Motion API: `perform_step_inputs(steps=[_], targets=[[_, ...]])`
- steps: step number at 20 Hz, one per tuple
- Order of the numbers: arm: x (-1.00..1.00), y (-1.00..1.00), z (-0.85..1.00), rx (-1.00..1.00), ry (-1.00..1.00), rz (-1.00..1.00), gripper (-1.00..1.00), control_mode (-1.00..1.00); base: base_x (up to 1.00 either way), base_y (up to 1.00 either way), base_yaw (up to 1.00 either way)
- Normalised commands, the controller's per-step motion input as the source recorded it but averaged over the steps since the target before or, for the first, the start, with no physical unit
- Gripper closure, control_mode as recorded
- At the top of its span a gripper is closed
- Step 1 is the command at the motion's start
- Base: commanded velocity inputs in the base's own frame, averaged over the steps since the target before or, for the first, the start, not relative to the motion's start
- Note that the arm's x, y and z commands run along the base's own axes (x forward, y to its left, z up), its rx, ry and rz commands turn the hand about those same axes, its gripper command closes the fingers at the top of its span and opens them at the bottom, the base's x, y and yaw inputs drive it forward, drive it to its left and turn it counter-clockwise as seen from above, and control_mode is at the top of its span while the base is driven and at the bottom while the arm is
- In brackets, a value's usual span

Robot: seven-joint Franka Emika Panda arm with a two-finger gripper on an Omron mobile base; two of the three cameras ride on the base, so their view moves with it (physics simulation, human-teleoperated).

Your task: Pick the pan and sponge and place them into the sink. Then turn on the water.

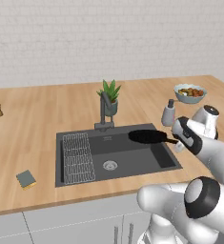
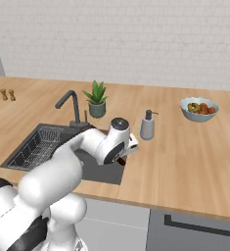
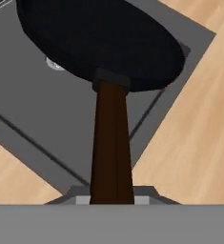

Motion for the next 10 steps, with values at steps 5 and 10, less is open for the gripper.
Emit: perform_step_inputs(steps=[5, 10], targets=[[0.6, 0.5, 0.0, 0.0, -0.03, 0.37, 1.0, -1.0, 0.0, 0.0, 0.0], [0.29, 0.29, 0.01, 0.0, 0.04, 0.29, 1.0, -1.0, 0.0, 0.0, 0.0]])
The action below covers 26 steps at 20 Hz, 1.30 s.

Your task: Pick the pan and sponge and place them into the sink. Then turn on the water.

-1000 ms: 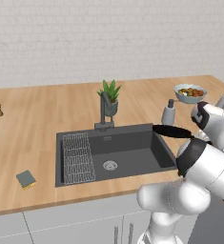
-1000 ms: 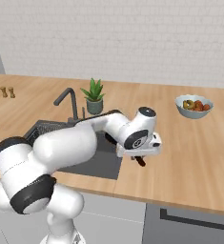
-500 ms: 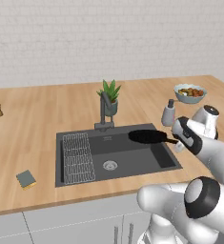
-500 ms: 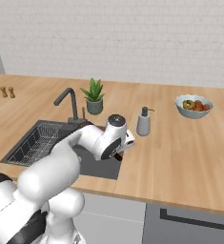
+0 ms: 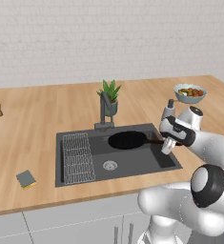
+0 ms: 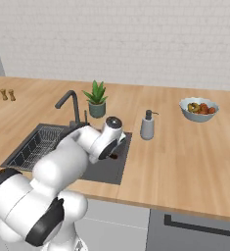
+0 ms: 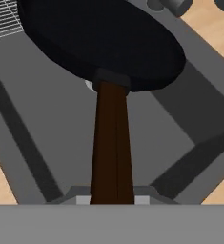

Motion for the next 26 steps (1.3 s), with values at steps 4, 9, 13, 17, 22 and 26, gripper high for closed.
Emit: perform_step_inputs(steps=[4, 9, 13, 17, 22, 26], targets=[[0.42, 0.18, -0.09, -0.05, 0.03, 0.06, 1.0, -1.0, 0.0, 0.0, 0.0], [0.31, 0.38, -0.31, -0.11, 0.02, 0.0, 1.0, -1.0, 0.0, 0.0, 0.0], [0.32, 0.56, -0.6, -0.18, 0.0, 0.01, 1.0, -1.0, 0.0, 0.0, 0.0], [0.23, 0.31, -0.59, -0.1, 0.0, 0.04, 1.0, -1.0, 0.0, 0.0, 0.0], [0.21, 0.0, -0.47, 0.0, 0.0, 0.14, 1.0, -1.0, 0.0, 0.0, 0.0], [0.29, 0.0, -0.46, 0.0, 0.0, 0.15, 1.0, -1.0, 0.0, 0.0, 0.0]])
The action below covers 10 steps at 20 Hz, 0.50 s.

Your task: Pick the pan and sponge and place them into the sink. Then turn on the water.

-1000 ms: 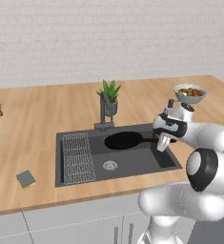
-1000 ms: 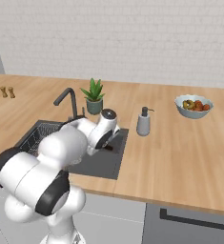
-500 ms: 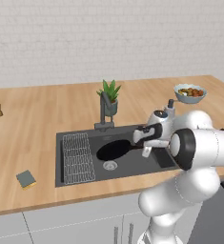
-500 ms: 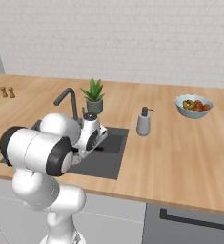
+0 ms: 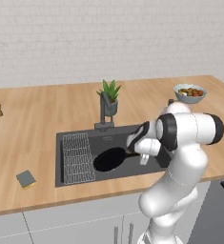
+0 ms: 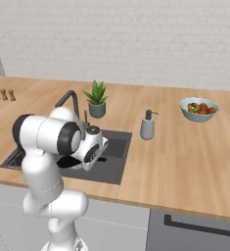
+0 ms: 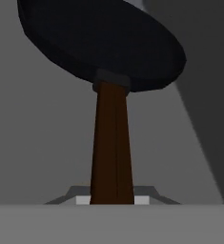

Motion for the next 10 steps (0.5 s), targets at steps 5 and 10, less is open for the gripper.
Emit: perform_step_inputs(steps=[5, 10], targets=[[0.22, 0.15, -0.31, -0.03, 0.0, 0.06, 1.0, -1.0, 0.0, 0.0, 0.0], [0.23, 0.1, -0.34, -0.03, 0.0, 0.01, 1.0, -1.0, 0.0, 0.0, 0.0]])
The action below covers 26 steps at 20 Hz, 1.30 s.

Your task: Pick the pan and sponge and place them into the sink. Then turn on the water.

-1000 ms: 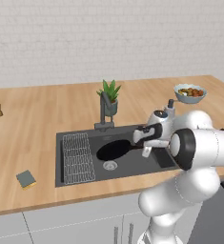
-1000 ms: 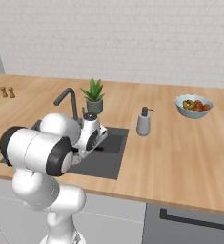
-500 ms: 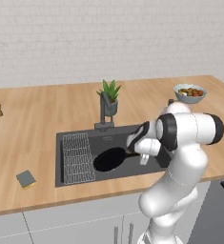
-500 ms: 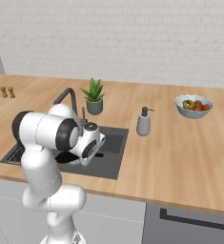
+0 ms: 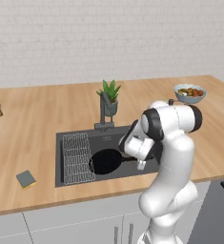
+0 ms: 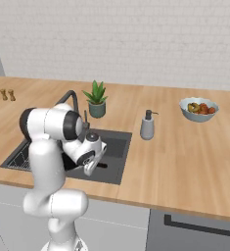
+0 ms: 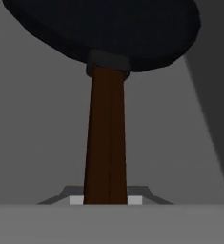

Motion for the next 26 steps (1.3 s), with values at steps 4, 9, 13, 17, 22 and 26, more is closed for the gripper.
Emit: perform_step_inputs(steps=[4, 9, 13, 17, 22, 26], targets=[[0.4, -0.05, -0.25, 0.0, -0.01, 0.0, 1.0, -1.0, 0.0, 0.0, 0.0], [0.32, -0.08, -0.22, -0.01, 0.0, 0.0, 1.0, -1.0, 0.0, 0.0, 0.0], [0.36, -0.08, -0.13, 0.0, -0.03, 0.0, 1.0, -1.0, 0.0, 0.0, 0.0], [0.34, 0.0, -0.11, -0.01, -0.04, 0.0, -1.0, -1.0, 0.0, 0.0, 0.0], [0.13, 0.0, 0.13, 0.0, 0.0, 0.0, -1.0, -1.0, 0.0, 0.0, 0.0], [0.0, 0.0, 0.71, 0.0, 0.0, -0.01, -1.0, -1.0, 0.0, 0.0, 0.0]])
